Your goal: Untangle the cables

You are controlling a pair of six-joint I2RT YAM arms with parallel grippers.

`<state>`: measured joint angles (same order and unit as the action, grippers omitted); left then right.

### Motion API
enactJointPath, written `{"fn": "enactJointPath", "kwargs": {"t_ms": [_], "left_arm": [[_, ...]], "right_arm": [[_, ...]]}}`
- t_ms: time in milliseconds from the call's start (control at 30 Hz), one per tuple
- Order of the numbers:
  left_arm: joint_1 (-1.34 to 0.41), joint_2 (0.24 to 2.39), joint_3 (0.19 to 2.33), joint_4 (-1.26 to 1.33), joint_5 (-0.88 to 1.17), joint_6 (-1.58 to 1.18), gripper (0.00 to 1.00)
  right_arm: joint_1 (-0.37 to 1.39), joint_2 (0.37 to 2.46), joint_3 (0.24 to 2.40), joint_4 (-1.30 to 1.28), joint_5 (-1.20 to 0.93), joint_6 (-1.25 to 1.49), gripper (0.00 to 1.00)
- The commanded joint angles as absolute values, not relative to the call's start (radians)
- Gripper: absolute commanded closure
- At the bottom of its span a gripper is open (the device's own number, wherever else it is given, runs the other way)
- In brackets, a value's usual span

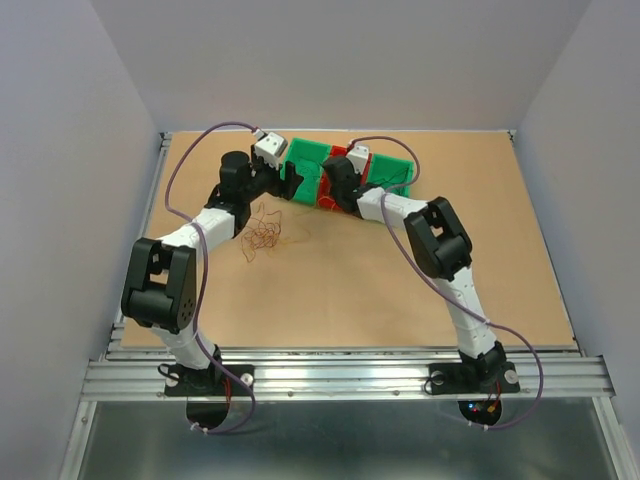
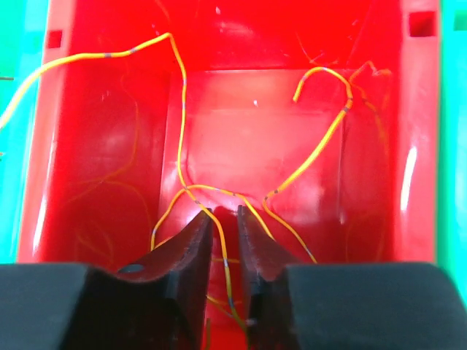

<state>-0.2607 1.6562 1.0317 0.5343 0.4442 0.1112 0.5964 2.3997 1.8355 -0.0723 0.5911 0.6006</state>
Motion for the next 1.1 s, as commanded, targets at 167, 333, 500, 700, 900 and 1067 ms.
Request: {"fn": "enactJointPath", "kwargs": {"t_ms": [167,333,500,700,900,1067], "left_arm": [[-0.262,1.582,0.983,0.604,0.445,0.121,0.21],[-0.262,1.565,0.973,0.614,0.453,0.126,0.21],[-0.262,1.560,0.968,0.618,0.456,0.129,0.21],[-0.262,1.555,0.962,0.624,0.450,0.130,0.21],[-0.262,1.531,0.931,0.673,0.401,0.109,0.21],[-0.244,1.513,0.905,0.716,0.391,0.089,0.19]], "right_arm": [[0.609,2.131,1.608,0.112,0.574,0.485,0.65],[0.620,2.045,1.527,0.158,0.583,0.446,0.60],[0.626,1.979,1.467,0.176,0.528,0.396,0.41],[0.664,1.882,1.349,0.172,0.330,0.314,0.22],[0.689,1.832,1.290,0.164,0.275,0.368,0.22],[0.709,1.873,1.310,0.132,0.314,0.403,0.00]]}}
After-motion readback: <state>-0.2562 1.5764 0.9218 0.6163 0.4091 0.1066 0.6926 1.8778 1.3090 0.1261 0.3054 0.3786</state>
